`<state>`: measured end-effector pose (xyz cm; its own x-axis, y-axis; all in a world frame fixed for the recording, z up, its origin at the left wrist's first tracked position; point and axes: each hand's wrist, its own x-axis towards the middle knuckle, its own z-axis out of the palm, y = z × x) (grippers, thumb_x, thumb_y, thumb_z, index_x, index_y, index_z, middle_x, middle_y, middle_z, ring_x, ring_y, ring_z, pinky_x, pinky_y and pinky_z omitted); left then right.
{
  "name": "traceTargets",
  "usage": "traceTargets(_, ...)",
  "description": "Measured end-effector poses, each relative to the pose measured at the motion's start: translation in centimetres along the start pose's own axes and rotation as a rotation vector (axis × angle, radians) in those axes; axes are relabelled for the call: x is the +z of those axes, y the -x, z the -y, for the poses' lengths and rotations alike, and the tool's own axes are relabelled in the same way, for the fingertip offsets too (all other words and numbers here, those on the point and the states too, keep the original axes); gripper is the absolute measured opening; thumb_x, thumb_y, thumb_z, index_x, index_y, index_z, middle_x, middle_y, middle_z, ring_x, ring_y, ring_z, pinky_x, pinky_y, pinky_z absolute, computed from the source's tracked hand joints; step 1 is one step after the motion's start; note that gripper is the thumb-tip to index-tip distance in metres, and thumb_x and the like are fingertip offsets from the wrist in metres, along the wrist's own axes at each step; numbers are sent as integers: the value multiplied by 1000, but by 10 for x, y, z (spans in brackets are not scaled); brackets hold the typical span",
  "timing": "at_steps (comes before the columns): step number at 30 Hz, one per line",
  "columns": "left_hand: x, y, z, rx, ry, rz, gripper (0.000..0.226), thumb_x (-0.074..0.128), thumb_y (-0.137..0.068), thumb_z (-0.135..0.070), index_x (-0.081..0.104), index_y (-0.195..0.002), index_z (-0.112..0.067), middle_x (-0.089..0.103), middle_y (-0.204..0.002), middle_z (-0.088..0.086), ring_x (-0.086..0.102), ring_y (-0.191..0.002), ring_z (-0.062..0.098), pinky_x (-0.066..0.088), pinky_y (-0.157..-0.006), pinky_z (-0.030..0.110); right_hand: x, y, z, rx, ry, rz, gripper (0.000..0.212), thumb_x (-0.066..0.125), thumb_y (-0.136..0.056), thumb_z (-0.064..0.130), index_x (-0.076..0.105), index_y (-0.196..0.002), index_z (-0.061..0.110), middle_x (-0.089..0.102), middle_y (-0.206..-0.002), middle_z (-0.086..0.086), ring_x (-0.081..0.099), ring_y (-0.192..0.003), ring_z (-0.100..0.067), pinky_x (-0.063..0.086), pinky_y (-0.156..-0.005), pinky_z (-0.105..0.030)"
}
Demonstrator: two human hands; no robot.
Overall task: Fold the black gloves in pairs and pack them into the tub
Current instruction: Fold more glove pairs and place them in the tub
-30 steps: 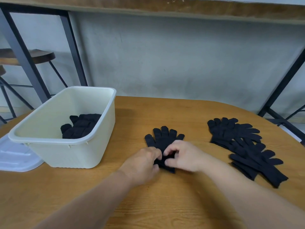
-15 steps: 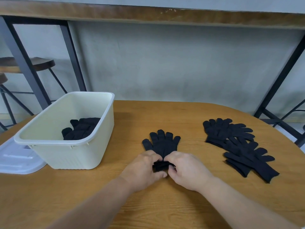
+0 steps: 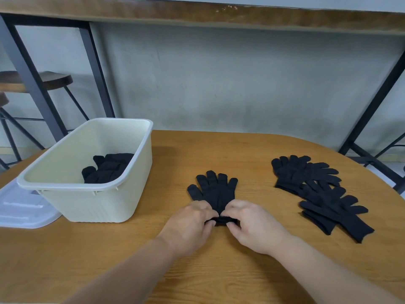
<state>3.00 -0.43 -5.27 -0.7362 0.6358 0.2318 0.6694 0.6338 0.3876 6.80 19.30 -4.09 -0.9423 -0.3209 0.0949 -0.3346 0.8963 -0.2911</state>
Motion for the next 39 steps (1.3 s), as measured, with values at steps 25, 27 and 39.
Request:
traceTargets(25,-12,-38,3,-517,186,111,16,45,-99,-32,60,-103,-25,61,-84,-4,55,-69,11,41,-56,25,1,-44,8,495,-512,27,14,51,-100,33,57,-88,30,55,-65,5,53,-64,-14,45,-61,-30)
traceTargets(27,-10,-38,3,-514,128,94,16,45,-99,-32,60,-102,-25,64,-85,-1,58,-71,15,44,-58,27,3,-47,7,510,-516,17,14,51,-99,33,59,-88,30,56,-65,4,52,-61,-14,45,-60,-31)
traceTargets(39,-1,-32,12,-217,-119,0,20,45,-100,-27,63,-102,-18,55,-107,-4,52,-88,13,48,-77,29,10,-46,13,331,-99,-110,9,53,-98,32,54,-89,30,49,-86,12,51,-71,-10,48,-60,-28)
